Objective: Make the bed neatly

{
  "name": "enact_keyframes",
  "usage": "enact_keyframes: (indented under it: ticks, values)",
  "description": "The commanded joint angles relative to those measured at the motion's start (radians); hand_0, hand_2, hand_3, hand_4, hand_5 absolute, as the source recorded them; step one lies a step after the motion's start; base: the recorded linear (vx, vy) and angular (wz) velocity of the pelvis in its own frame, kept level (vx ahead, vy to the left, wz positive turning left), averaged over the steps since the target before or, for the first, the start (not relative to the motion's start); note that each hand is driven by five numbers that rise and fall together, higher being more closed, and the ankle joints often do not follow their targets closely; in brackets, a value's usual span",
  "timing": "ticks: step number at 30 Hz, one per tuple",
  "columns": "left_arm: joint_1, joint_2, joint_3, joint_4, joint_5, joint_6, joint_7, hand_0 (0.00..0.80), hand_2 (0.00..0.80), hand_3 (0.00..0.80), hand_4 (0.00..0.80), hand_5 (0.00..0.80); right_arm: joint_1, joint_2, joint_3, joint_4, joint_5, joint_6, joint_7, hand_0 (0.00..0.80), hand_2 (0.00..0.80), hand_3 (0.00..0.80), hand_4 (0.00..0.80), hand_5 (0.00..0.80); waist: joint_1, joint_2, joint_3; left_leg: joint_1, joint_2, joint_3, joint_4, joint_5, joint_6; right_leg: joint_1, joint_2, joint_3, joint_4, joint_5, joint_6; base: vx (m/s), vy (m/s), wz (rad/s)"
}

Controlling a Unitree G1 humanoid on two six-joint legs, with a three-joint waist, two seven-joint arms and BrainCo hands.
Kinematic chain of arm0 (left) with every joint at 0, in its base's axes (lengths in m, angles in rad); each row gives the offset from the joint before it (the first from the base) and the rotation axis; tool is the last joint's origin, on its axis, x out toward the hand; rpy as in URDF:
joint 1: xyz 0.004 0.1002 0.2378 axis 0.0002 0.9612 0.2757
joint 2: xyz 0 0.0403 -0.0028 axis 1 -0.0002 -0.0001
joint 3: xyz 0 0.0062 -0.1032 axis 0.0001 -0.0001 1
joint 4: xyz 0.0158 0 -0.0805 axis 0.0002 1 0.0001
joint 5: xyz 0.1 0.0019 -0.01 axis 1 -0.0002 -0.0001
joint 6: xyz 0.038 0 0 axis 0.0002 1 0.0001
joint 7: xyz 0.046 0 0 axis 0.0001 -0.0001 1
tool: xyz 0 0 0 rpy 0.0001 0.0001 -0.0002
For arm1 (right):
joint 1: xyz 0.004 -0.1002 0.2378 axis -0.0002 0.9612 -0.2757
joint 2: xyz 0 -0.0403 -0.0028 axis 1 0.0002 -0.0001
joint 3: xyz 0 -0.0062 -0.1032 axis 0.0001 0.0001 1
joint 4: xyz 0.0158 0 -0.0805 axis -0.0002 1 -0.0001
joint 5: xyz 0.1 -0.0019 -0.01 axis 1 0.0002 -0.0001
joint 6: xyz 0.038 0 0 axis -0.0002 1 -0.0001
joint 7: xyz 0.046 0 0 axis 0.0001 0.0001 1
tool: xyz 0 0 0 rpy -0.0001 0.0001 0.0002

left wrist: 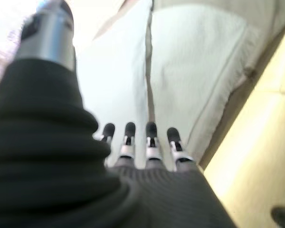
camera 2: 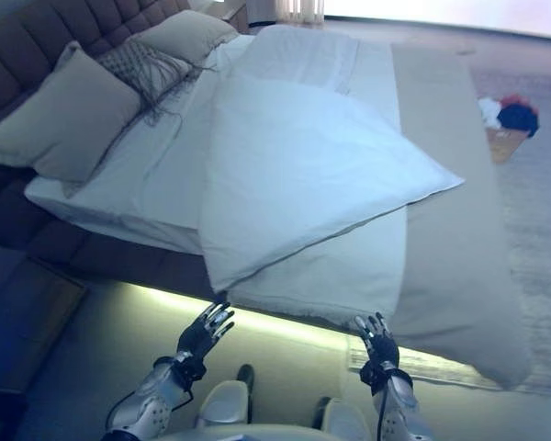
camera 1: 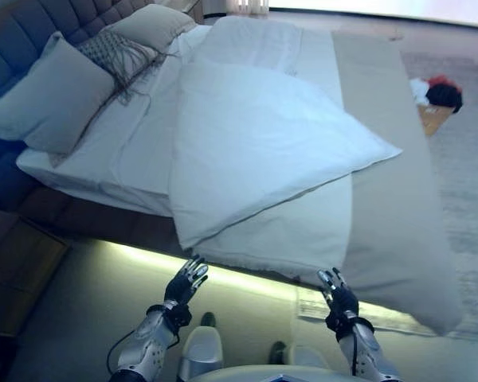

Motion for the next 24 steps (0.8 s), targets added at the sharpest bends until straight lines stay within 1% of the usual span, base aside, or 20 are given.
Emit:
enact_keyframes:
  ticks: [1,2,3,4,6,7,8,10,11,13,14,15,16,17,18,19,20,21,22,24]
  values:
    - [0.055,0.03,0.077,-0.086,-0.009,-0.015,-0.048,0.0,0.0,0.0,0.0,0.0,0.057,0.022,-0.007,-0.101,-0.029,-0.011,0.019,0.0,0.0,0.0,0.0,0.0,0.027,-0.025,-0.055,-0.08,0.055,-0.042,-0.161,0.205,0.0,0.156,-0.025,-0.089,0.032,-0.03,0.012,0.581,0.374,-0.25]
    - [0.055,0.033,0.08,-0.087,-0.003,-0.012,-0.046,0.0,0.0,0.0,0.0,0.0,0.062,0.032,-0.005,-0.099,-0.031,-0.008,0.008,0.0,0.0,0.0,0.0,0.0,0.03,-0.03,-0.06,-0.076,0.039,-0.039,-0.149,0.187,0.012,0.165,-0.056,-0.092,0.049,-0.036,0.027,0.579,0.355,-0.22]
    - [0.052,0.037,0.08,-0.087,0.016,-0.007,-0.032,0.0,0.0,0.0,0.0,0.0,0.066,0.055,-0.006,-0.095,-0.023,0.0,-0.01,0.0,0.0,0.0,0.0,0.0,0.039,-0.043,-0.074,-0.079,0.006,-0.034,-0.117,0.161,0.04,0.183,-0.107,-0.092,0.078,-0.015,0.065,0.532,0.319,-0.12]
    - [0.051,0.042,0.08,-0.092,0.029,-0.011,-0.037,0.0,0.0,0.0,0.0,0.0,0.068,0.071,-0.006,-0.101,-0.011,0.007,-0.014,0.0,0.0,0.0,0.0,0.0,0.047,-0.055,-0.085,-0.084,-0.018,-0.03,-0.105,0.148,0.063,0.188,-0.146,-0.087,0.119,0.036,0.088,0.509,0.314,0.0]
    - [0.051,0.049,0.078,-0.123,0.042,-0.007,-0.046,0.0,0.0,0.0,0.0,0.0,0.081,0.094,0.004,-0.126,-0.029,-0.001,-0.02,0.0,0.0,0.0,0.0,0.0,0.064,-0.07,-0.104,-0.087,-0.063,-0.018,-0.095,0.123,0.109,0.181,-0.202,-0.067,0.223,0.124,0.099,0.406,0.3,-0.02]
    - [0.061,0.056,0.076,-0.145,0.053,-0.005,-0.051,0.0,0.0,0.0,0.0,0.0,0.094,0.107,0.013,-0.148,-0.053,-0.018,-0.021,0.0,0.0,0.0,0.0,0.0,0.074,-0.079,-0.114,-0.083,-0.102,-0.018,-0.09,0.104,0.14,0.158,-0.236,-0.045,0.318,0.173,0.1,0.391,0.309,-0.1]
    - [0.068,0.063,0.074,-0.15,0.069,-0.012,-0.053,0.0,0.0,0.0,0.0,0.0,0.101,0.113,0.018,-0.156,-0.063,-0.028,-0.024,0.0,0.0,0.0,0.0,0.0,0.082,-0.076,-0.123,-0.079,-0.123,-0.018,-0.083,0.089,0.157,0.134,-0.247,-0.027,0.382,0.214,0.096,0.38,0.284,-0.07]
    - [0.065,0.076,0.069,-0.137,0.082,-0.023,-0.038,0.0,0.0,0.0,0.0,0.0,0.107,0.12,0.027,-0.161,-0.069,-0.035,-0.04,0.0,0.0,0.0,0.0,0.0,0.086,-0.069,-0.134,-0.066,-0.151,-0.016,-0.058,0.055,0.182,0.077,-0.244,-0.01,0.47,0.252,0.083,0.301,0.178,0.01]
    - [0.057,0.079,0.072,-0.128,0.079,-0.027,-0.031,0.0,0.0,0.0,0.0,0.0,0.105,0.122,0.033,-0.158,-0.076,-0.033,-0.045,0.0,0.0,0.0,0.0,0.0,0.084,-0.067,-0.138,-0.055,-0.158,-0.01,-0.047,0.041,0.19,0.048,-0.238,-0.013,0.48,0.257,0.073,0.284,0.085,0.04]
    - [0.03,0.078,0.084,-0.123,0.058,-0.023,-0.002,0.0,0.0,0.0,0.0,0.0,0.094,0.115,0.038,-0.142,-0.094,-0.031,-0.034,0.0,0.0,0.0,0.0,0.0,0.077,-0.072,-0.135,-0.03,-0.173,0.001,-0.021,0.01,0.2,-0.008,-0.218,-0.044,0.407,0.253,0.055,0.241,-0.01,-0.06]
    - [0.019,0.077,0.088,-0.126,0.046,-0.018,0.015,0.0,0.0,0.0,0.0,0.0,0.089,0.11,0.038,-0.133,-0.094,-0.035,-0.016,0.0,0.0,0.0,0.0,0.0,0.073,-0.076,-0.131,-0.02,-0.177,0.003,-0.014,0.0,0.201,-0.03,-0.208,-0.06,0.347,0.253,0.051,0.253,-0.134,-0.23]
    - [0.002,0.079,0.094,-0.123,0.03,-0.022,0.046,0.0,0.0,0.0,0.0,0.0,0.074,0.101,0.038,-0.109,-0.089,-0.035,0.016,0.0,0.0,0.0,0.0,0.0,0.063,-0.094,-0.122,0.001,-0.191,0.009,-0.009,-0.021,0.198,-0.064,-0.193,-0.097,0.176,0.281,0.055,0.274,-0.175,-0.4]
    - [-0.01,0.08,0.097,-0.118,0.025,-0.023,0.056,0.0,0.0,0.0,0.0,0.0,0.063,0.096,0.034,-0.097,-0.085,-0.036,0.025,0.0,0.0,0.0,0.0,0.0,0.053,-0.105,-0.111,0.021,-0.201,0.009,-0.008,-0.04,0.194,-0.082,-0.18,-0.112,0.066,0.309,0.061,0.312,-0.227,-0.68]
    - [-0.029,0.08,0.096,-0.107,0.018,-0.025,0.059,0.0,0.0,0.0,0.0,0.0,0.046,0.087,0.025,-0.081,-0.071,-0.031,0.032,0.0,0.0,0.0,0.0,0.0,0.035,-0.12,-0.098,0.047,-0.216,0.005,-0.009,-0.069,0.19,-0.114,-0.159,-0.114,-0.06,0.338,0.073,0.278,-0.176,-0.84]
    - [-0.041,0.081,0.094,-0.1,0.014,-0.029,0.054,0.0,0.0,0.0,0.0,0.0,0.033,0.081,0.018,-0.069,-0.055,-0.03,0.034,0.0,0.0,0.0,0.0,0.0,0.022,-0.132,-0.092,0.06,-0.229,0.003,-0.01,-0.083,0.19,-0.132,-0.147,-0.111,-0.139,0.373,0.086,0.373,-0.181,-1.15]
    - [-0.053,0.082,0.09,-0.097,0.014,-0.033,0.037,0.0,0.0,0.0,0.0,0.0,0.012,0.075,0.004,-0.044,-0.028,-0.03,0.041,0.0,0.0,0.0,0.0,0.0,-0.002,-0.158,-0.079,0.088,-0.255,0.001,-0.011,-0.116,0.195,-0.165,-0.132,-0.099,-0.254,0.459,0.121,0.424,-0.141,-1.27]
    - [-0.057,0.082,0.094,-0.105,0.013,-0.029,0.018,0.0,0.0,0.0,0.0,0.0,-0.002,0.071,-0.011,-0.018,-0.01,-0.032,0.046,0.0,0.0,0.0,0.0,0.0,-0.015,-0.167,-0.071,0.108,-0.265,-0.003,-0.013,-0.138,0.198,-0.188,-0.12,-0.09,-0.319,0.497,0.136,0.404,-0.114,-1.07]
    - [-0.056,0.082,0.095,-0.111,0.011,-0.027,0.012,0.0,0.0,0.0,0.0,0.0,-0.007,0.07,-0.017,-0.005,-0.006,-0.034,0.049,0.0,0.0,0.0,0.0,0.0,-0.018,-0.165,-0.067,0.116,-0.262,-0.006,-0.011,-0.149,0.199,-0.188,-0.112,-0.09,-0.345,0.506,0.138,0.355,-0.082,-0.48]
    - [-0.05,0.082,0.099,-0.123,0.003,-0.024,-0.003,0.0,0.0,0.0,0.0,0.0,-0.014,0.069,-0.028,0.018,0.001,-0.04,0.056,0.0,0.0,0.0,0.0,0.0,-0.021,-0.167,-0.065,0.124,-0.261,-0.007,-0.007,-0.162,0.202,-0.196,-0.105,-0.089,-0.37,0.515,0.139,0.366,-0.09,0.21]
    - [-0.031,0.075,0.109,-0.137,0.0,-0.028,-0.029,0.0,0.0,0.0,0.0,0.0,-0.011,0.074,-0.043,0.046,0.009,-0.049,0.074,0.0,0.0,0.0,0.0,0.0,-0.016,-0.17,-0.066,0.131,-0.257,-0.004,0.003,-0.179,0.207,-0.196,-0.104,-0.092,-0.36,0.518,0.138,0.365,-0.104,0.68]
